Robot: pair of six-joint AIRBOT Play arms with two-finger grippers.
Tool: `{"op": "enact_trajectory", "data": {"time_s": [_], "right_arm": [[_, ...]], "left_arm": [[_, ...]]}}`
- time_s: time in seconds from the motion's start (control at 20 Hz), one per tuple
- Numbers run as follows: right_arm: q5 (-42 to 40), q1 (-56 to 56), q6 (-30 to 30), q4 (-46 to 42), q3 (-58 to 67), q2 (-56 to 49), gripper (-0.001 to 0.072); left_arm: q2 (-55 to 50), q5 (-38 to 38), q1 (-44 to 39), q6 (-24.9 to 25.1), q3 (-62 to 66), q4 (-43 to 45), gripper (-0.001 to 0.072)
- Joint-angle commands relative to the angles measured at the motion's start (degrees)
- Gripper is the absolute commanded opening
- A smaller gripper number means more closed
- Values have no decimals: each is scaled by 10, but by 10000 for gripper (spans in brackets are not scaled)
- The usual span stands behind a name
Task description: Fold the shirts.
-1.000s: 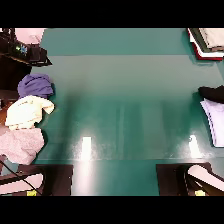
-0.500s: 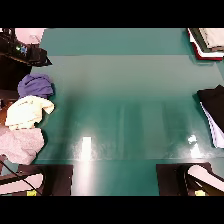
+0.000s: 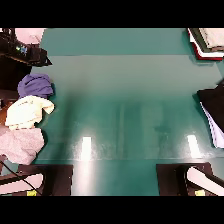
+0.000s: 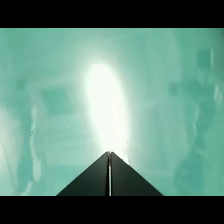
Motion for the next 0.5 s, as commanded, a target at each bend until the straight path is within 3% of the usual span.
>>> {"op": "enact_trajectory", "data": {"time_s": [0.0, 0.2, 0.45], "right_arm": [[-57, 143, -25, 28, 0, 0, 18], [-106, 225, -25, 28, 0, 0, 18], [-105, 232, -25, 29, 0, 0, 18]], "left_arm": [[0, 21, 0, -1, 0, 0, 28], [0, 36, 0, -1, 0, 0, 28], [0, 36, 0, -1, 0, 0, 28]]}}
